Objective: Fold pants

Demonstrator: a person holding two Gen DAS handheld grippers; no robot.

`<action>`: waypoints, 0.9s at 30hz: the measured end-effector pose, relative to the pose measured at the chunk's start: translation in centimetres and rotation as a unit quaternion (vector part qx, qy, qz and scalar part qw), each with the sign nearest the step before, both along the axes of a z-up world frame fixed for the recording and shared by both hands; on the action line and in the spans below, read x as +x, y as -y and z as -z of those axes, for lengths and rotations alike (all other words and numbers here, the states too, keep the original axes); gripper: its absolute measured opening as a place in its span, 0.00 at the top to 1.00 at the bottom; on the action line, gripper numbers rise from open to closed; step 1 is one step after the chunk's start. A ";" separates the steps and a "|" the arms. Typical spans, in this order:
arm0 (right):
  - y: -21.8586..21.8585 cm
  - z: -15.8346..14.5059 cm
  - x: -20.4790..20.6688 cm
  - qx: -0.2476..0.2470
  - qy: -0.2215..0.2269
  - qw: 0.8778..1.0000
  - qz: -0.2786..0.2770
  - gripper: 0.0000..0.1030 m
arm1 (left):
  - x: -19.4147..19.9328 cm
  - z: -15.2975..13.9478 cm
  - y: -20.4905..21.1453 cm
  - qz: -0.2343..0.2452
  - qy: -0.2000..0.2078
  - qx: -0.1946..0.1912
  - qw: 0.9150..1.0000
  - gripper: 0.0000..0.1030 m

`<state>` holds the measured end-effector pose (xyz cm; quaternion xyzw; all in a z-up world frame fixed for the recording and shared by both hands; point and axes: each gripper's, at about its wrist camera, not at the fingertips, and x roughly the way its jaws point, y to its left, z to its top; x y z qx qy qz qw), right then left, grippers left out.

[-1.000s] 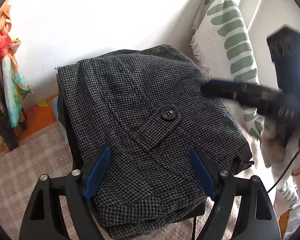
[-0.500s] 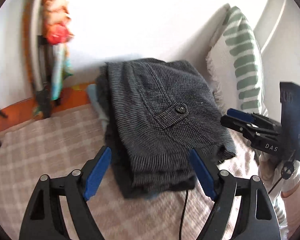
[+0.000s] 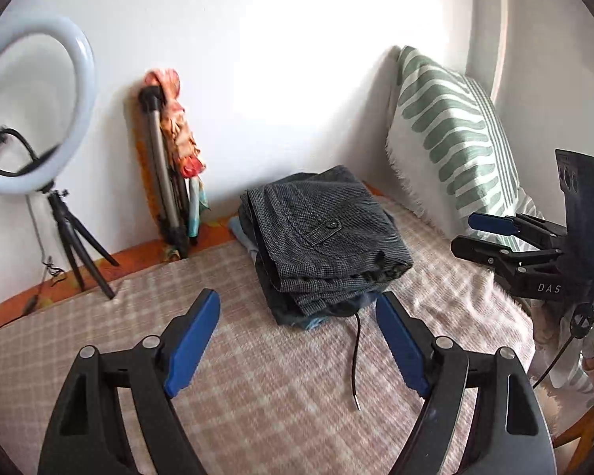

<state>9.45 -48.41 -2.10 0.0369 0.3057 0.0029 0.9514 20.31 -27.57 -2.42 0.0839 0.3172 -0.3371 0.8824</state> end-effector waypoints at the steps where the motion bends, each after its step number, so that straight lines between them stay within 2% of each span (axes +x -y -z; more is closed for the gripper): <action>1: -0.4 -0.2 -0.9 0.000 0.007 1.000 0.002 0.11 | -1.1 -0.3 -0.5 0.000 0.006 -0.001 1.000 0.23; 3: -1.4 -0.7 -2.8 -0.003 0.017 1.000 0.004 0.10 | -3.1 -0.8 -1.4 -0.002 0.014 -0.004 1.000 0.23; 5: -2.2 -0.7 -4.3 -0.003 0.022 1.000 0.004 0.03 | -4.9 -1.0 -2.4 -0.006 0.017 -0.012 1.000 0.23; 10: -4.4 0.0 -7.9 -0.003 0.031 1.000 0.004 0.02 | -9.3 -1.1 -5.2 -0.022 0.028 -0.032 0.999 0.22; 12: -5.1 0.5 -8.8 -0.003 0.027 1.000 0.001 0.02 | -10.5 -0.8 -6.1 -0.037 0.036 -0.034 0.998 0.19; 16: -6.2 1.6 -10.7 -0.005 0.019 1.000 0.006 0.02 | -12.7 0.0 -7.6 -0.061 0.054 -0.040 0.996 0.01; 18: -6.6 2.1 -11.5 -0.003 0.016 1.000 0.011 0.02 | -14.0 0.4 -8.3 -0.063 0.060 -0.051 0.995 0.02; 27: -7.2 3.1 -13.7 0.003 0.017 0.999 0.028 0.01 | -16.5 1.3 -8.9 -0.068 0.060 -0.048 0.995 0.02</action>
